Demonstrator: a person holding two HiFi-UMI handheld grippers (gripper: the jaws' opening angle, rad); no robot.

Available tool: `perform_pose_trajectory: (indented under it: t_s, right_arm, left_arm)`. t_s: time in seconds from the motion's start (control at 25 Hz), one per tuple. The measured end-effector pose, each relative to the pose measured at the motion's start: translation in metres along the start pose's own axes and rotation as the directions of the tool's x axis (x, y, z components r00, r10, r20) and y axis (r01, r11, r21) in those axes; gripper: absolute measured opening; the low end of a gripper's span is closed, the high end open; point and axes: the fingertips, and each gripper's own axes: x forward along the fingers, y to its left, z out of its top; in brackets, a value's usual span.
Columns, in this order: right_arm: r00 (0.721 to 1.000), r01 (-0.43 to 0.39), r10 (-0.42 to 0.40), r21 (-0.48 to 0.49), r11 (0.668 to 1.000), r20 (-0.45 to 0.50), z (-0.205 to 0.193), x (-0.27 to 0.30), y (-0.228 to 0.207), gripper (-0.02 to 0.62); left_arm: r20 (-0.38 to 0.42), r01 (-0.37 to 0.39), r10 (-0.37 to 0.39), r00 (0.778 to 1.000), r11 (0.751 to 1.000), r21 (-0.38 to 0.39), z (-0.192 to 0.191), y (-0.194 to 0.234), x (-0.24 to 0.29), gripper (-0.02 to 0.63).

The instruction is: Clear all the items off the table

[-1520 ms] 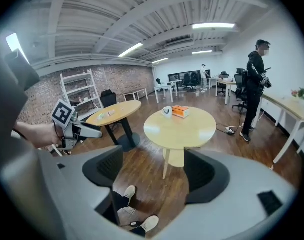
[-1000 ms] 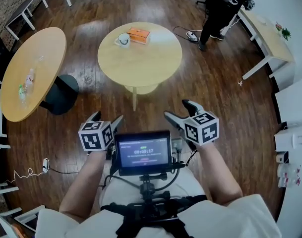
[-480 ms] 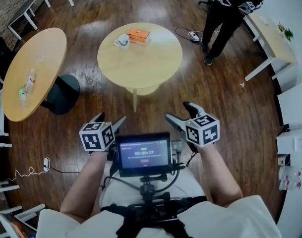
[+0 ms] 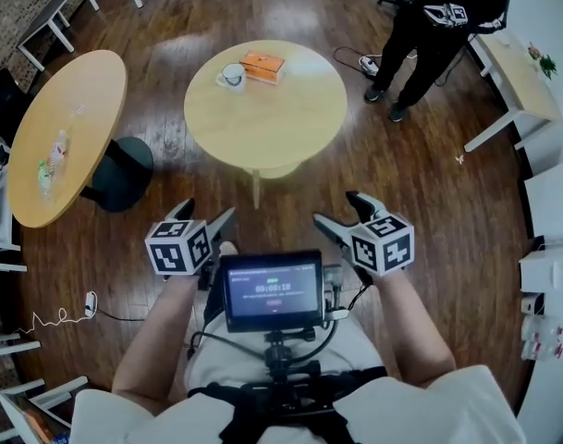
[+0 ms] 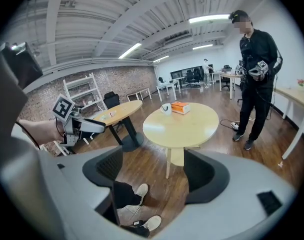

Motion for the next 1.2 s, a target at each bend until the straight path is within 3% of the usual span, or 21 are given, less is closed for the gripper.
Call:
perform_pose_trajectory:
  t_s: [0.24, 0.6, 0.84, 0.96, 1.08, 1.2]
  right_arm:
    - [1.000, 0.012, -0.012, 0.016, 1.000, -0.009, 0.021, 0.022, -0.011, 0.388]
    - [0.997, 0.065, -0.063, 0.063, 0.996, -0.038, 0.073, 0.073, -0.042, 0.388]
    - [0.995, 0.082, -0.077, 0.091, 0.992, -0.060, 0.103, 0.122, -0.052, 0.388]
    - [0.995, 0.083, -0.077, 0.106, 0.991, -0.063, 0.109, 0.128, -0.047, 0.388]
    - [0.993, 0.103, -0.095, 0.119, 0.988, -0.070, 0.110, 0.128, -0.049, 0.388]
    - [0.990, 0.127, -0.115, 0.144, 0.981, -0.087, 0.118, 0.146, -0.056, 0.388]
  left_arm:
    - [0.043, 0.073, -0.074, 0.996, 0.997, 0.038, 0.042, 0.024, 0.038, 0.420]
    - [-0.015, 0.103, -0.103, 0.995, 0.995, 0.000, 0.086, 0.069, 0.127, 0.420]
    - [-0.071, 0.158, -0.153, 0.986, 0.986, 0.058, 0.107, 0.102, 0.181, 0.420]
    - [-0.098, 0.213, -0.199, 0.975, 0.962, 0.168, 0.117, 0.106, 0.196, 0.420]
    - [-0.130, 0.272, -0.243, 0.961, 0.914, 0.300, 0.125, 0.108, 0.213, 0.420]
    - [-0.167, 0.330, -0.287, 0.943, 0.862, 0.385, 0.135, 0.126, 0.252, 0.420]
